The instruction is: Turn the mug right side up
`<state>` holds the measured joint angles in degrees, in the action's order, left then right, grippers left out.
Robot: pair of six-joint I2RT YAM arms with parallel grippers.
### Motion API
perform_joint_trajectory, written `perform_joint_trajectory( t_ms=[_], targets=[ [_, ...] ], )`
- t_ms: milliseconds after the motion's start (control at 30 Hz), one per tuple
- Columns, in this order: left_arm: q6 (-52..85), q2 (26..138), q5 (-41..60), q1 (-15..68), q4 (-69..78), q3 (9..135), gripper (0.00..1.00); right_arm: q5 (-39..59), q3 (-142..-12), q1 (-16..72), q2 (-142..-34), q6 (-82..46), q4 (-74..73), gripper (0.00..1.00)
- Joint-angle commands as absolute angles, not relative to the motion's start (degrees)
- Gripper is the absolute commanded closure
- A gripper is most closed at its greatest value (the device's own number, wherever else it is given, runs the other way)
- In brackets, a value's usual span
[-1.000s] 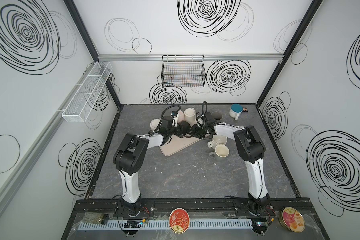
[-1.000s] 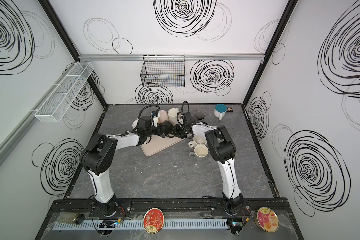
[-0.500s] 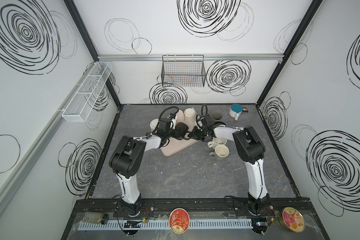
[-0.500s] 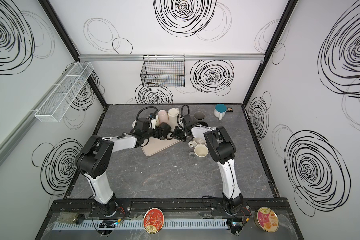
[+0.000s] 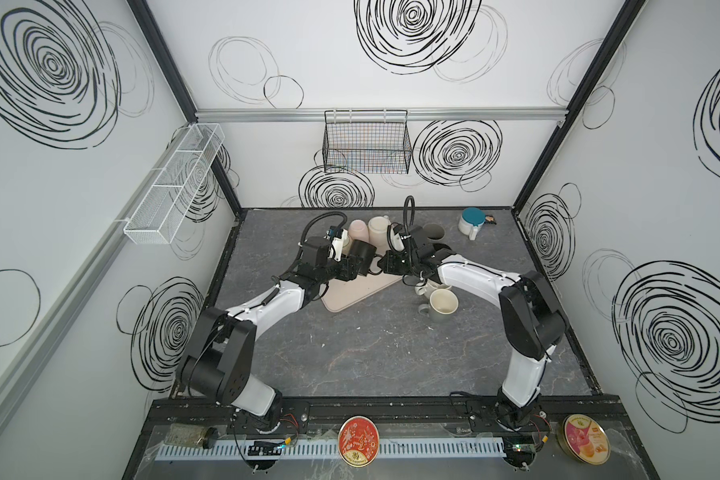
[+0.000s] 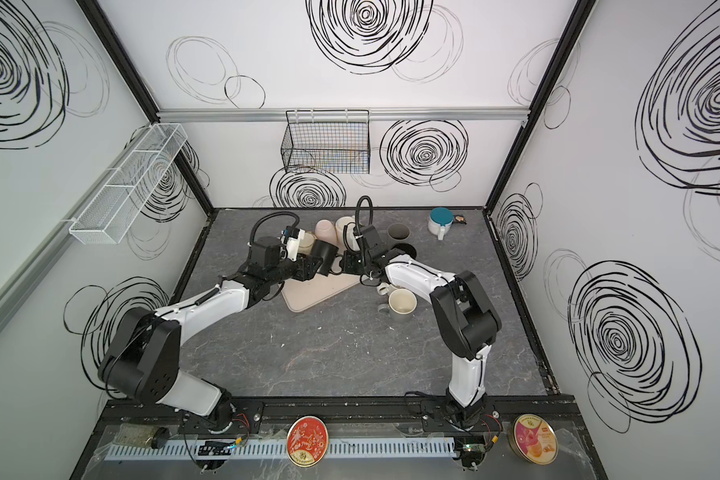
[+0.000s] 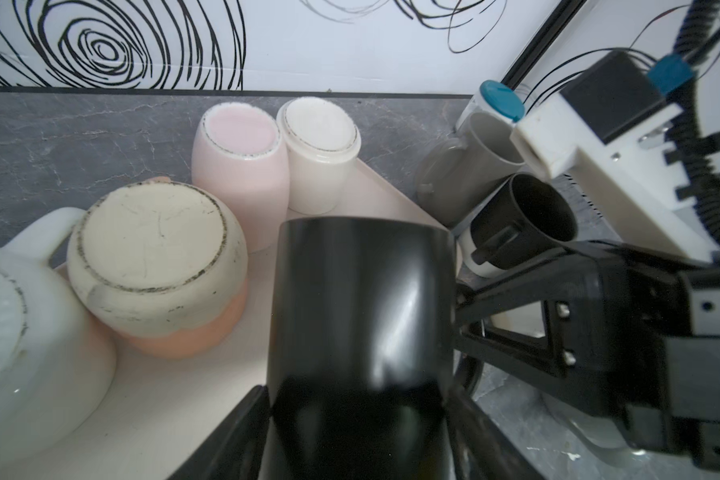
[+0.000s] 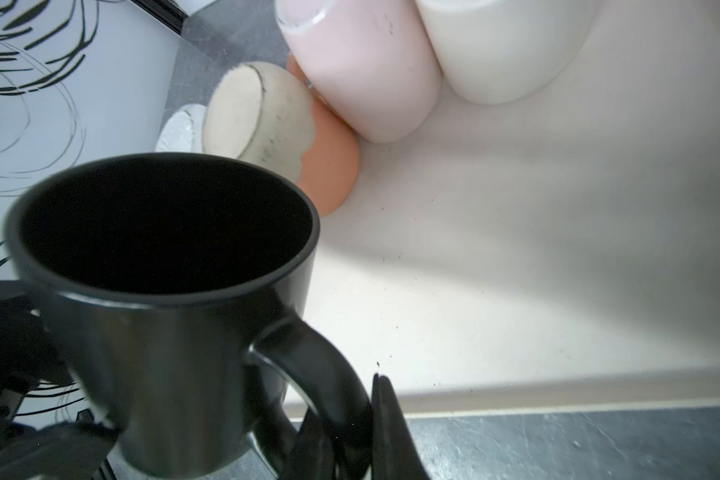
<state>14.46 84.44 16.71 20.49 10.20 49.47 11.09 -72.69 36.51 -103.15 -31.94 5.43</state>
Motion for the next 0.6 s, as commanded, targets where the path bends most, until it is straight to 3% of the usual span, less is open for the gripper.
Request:
perform_joint_trajectory(
  t_ms=[0,333,567],
  targets=[
    [15.9,79.1,20.2,22.2,6.9,46.9,0.3,2.2,-70.2,38.5,-94.8,-29.1,2.4,1.0],
    [18.6,60.7,29.3,29.7,2.4,39.3,0.26,-13.5,-53.3,43.1,-72.5,-28.6,9.1,1.0],
    [22.7,50.2,29.1,32.7,5.9,32.9,0.24,-21.1,-40.3,49.7,-55.0,-26.9,13.7,1.0]
  ],
)
